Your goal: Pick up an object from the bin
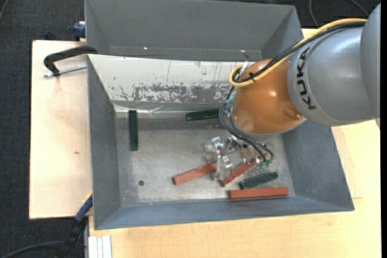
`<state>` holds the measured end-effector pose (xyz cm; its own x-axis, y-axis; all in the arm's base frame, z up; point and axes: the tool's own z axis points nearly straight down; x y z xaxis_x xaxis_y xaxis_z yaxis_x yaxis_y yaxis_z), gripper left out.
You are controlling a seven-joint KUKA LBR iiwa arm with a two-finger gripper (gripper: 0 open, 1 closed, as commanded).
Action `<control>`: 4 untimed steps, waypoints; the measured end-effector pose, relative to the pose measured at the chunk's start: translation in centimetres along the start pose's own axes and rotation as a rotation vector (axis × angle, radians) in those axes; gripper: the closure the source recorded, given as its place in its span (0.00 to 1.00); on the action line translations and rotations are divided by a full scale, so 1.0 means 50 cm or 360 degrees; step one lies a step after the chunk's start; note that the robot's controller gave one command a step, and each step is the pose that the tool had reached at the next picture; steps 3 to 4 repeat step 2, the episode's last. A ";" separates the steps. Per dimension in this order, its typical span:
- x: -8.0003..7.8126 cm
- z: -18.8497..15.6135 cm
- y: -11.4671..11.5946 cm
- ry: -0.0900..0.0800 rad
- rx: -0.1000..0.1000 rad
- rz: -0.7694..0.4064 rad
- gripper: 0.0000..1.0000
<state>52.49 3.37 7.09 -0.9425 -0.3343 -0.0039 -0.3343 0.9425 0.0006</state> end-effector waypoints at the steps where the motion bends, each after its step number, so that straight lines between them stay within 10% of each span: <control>1: -0.088 -0.219 -0.083 -0.0021 0.0009 0.0045 1.00; 2: -0.082 -0.494 -0.034 -0.0020 0.0006 0.0091 1.00; 4: -0.082 -0.494 -0.034 -0.0020 0.0006 0.0091 1.00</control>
Offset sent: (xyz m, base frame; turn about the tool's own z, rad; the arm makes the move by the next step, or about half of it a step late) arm 0.0506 -0.0243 0.1031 0.0258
